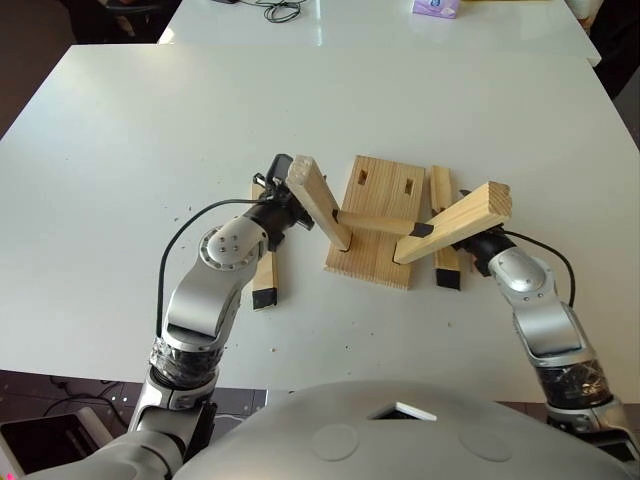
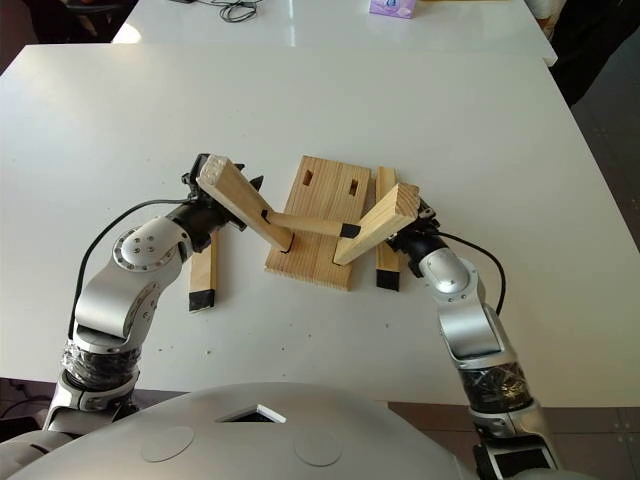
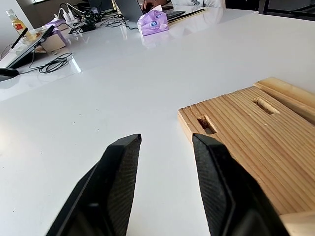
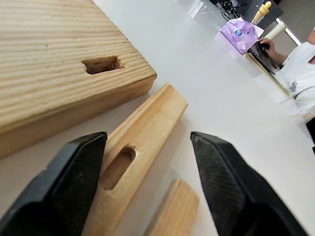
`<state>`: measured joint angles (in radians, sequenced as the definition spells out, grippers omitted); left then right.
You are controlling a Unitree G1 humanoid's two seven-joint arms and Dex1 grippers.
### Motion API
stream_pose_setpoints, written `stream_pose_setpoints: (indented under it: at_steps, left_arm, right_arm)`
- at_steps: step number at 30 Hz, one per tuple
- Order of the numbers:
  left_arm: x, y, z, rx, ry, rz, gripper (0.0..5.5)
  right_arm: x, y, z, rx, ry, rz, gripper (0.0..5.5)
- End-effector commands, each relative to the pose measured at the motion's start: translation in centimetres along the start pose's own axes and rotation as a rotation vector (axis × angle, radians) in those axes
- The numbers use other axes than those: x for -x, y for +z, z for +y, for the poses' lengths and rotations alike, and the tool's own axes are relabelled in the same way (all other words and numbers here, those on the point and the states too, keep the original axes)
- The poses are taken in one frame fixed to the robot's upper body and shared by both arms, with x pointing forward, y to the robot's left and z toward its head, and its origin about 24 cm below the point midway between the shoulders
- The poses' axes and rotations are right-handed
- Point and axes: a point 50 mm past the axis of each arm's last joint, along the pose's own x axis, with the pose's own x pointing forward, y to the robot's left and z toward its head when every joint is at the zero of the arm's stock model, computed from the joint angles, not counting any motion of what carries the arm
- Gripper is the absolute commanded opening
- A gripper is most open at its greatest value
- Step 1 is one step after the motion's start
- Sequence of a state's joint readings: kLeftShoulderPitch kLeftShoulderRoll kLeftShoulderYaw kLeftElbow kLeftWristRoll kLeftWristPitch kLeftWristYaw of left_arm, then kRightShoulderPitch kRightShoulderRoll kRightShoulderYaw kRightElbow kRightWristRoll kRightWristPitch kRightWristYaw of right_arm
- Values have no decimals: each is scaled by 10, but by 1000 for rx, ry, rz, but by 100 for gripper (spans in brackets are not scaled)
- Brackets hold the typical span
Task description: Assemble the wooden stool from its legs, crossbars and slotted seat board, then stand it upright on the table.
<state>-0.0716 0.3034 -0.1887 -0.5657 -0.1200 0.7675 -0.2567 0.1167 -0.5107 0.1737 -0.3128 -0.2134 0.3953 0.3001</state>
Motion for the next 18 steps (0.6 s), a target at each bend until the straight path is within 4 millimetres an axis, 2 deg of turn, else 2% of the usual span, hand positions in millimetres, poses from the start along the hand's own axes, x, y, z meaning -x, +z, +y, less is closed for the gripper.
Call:
stream_pose_setpoints:
  at_steps: [1,5,14,18]
  left_arm:
    - [4,-3,7,-21,39,10,191]
    - [7,-5,9,-30,38,21,191]
    - [20,-23,16,-32,3,136,191]
    - [35,-39,22,-81,-131,269,191]
  right_arm:
    - [11,-7,-1,54,51,32,316]
    - [17,2,-9,48,28,-5,316]
    - [28,51,-22,-28,-39,-248,316]
    - [20,53,-28,-23,-56,-267,316]
